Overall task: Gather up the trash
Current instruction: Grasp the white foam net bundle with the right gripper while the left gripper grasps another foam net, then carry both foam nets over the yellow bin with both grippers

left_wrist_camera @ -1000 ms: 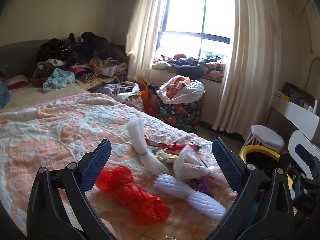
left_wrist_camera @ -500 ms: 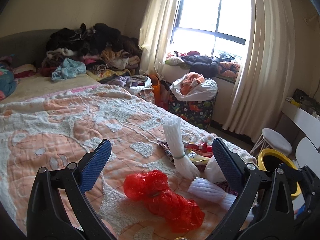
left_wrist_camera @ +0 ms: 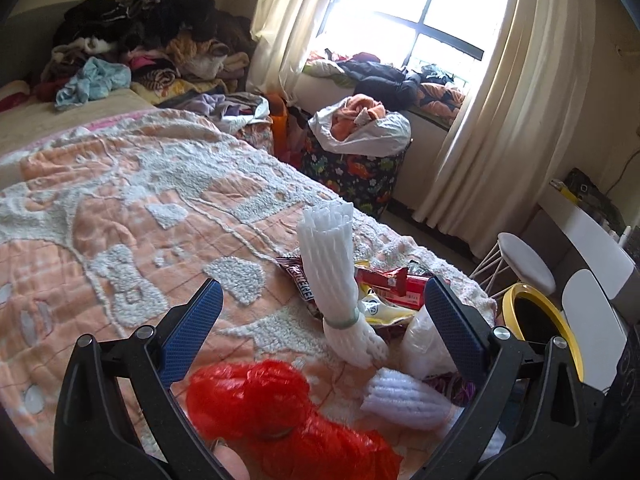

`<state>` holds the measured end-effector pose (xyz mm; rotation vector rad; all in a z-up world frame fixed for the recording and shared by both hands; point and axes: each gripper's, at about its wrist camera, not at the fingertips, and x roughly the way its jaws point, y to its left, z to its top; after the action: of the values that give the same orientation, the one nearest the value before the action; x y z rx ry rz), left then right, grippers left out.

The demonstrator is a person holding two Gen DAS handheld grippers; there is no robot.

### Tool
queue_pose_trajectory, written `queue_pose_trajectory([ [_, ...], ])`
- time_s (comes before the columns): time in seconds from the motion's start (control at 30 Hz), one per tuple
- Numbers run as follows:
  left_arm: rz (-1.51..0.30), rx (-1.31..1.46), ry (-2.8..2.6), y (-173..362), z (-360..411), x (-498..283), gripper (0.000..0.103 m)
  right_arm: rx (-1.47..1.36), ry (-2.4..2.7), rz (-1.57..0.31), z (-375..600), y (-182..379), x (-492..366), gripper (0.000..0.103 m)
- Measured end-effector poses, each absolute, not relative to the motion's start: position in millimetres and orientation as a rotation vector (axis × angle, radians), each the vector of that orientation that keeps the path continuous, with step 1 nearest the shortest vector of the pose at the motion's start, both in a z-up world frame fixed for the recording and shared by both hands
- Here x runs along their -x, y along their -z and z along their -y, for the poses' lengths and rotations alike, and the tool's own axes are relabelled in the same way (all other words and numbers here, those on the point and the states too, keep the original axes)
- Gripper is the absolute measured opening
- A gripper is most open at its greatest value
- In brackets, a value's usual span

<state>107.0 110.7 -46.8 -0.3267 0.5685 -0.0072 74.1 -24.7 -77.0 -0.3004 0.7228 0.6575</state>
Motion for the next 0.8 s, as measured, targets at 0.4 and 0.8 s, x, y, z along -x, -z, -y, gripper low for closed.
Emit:
queue_pose_trajectory([
  [0.4,-0.670,0.465,0.042,69.9,-118.0,-137.6,0.057,0.321,-0.683,-0.852,14.6,103.9,-91.9,0.032],
  [0.8,-0.579,0.445,0.075,37.0,-102.1,-112.9,0.016,0.037,-0.725,-0.697,72.3,55.6,-85.5,0.031],
])
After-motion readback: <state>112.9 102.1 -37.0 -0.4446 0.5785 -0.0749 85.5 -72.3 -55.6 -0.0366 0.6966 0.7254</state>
